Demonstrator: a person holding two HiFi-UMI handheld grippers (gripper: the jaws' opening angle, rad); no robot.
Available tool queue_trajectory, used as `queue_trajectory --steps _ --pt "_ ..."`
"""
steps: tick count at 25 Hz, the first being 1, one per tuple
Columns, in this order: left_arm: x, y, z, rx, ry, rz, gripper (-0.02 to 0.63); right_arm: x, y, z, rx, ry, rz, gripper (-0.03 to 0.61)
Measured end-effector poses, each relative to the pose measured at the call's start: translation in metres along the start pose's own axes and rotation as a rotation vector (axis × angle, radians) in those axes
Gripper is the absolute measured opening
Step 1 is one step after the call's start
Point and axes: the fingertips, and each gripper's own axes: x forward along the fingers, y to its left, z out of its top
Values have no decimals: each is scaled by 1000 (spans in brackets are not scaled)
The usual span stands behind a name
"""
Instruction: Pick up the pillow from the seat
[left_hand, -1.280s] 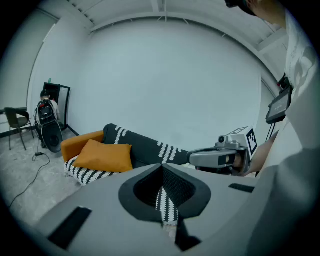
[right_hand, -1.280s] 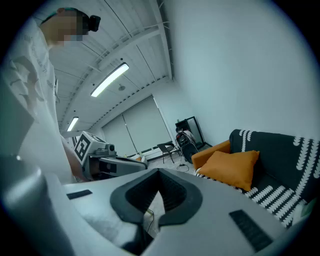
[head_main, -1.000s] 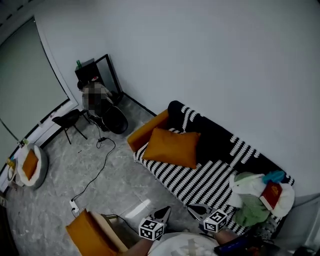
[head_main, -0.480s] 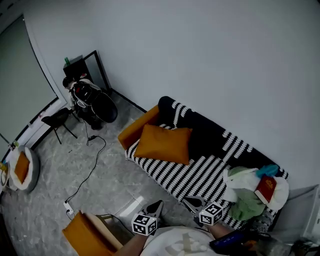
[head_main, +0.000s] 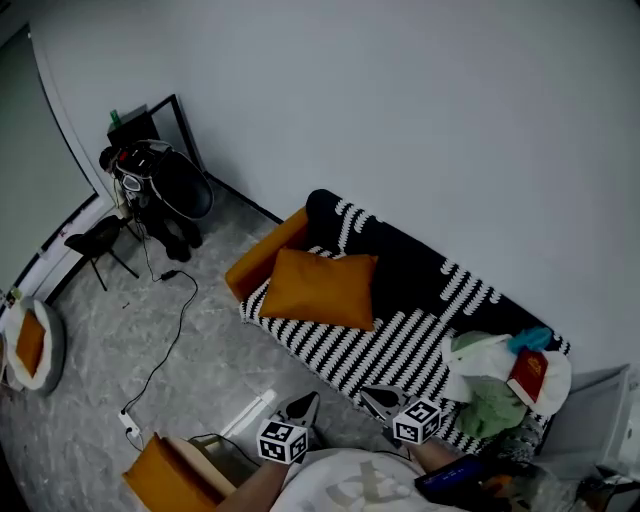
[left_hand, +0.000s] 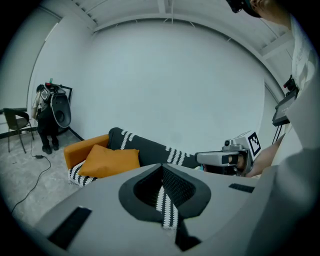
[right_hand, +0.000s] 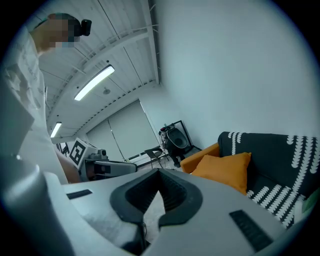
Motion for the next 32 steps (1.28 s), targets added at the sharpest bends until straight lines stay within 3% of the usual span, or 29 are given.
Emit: queue_trajectory --steps 21,32 --pt "-25 155 52 -25 -43 -1 9 135 3 43 -30 35 -103 11" --pt "-42 201 50 -67 -72 12 9 179 9 50 -66 72 -114 11"
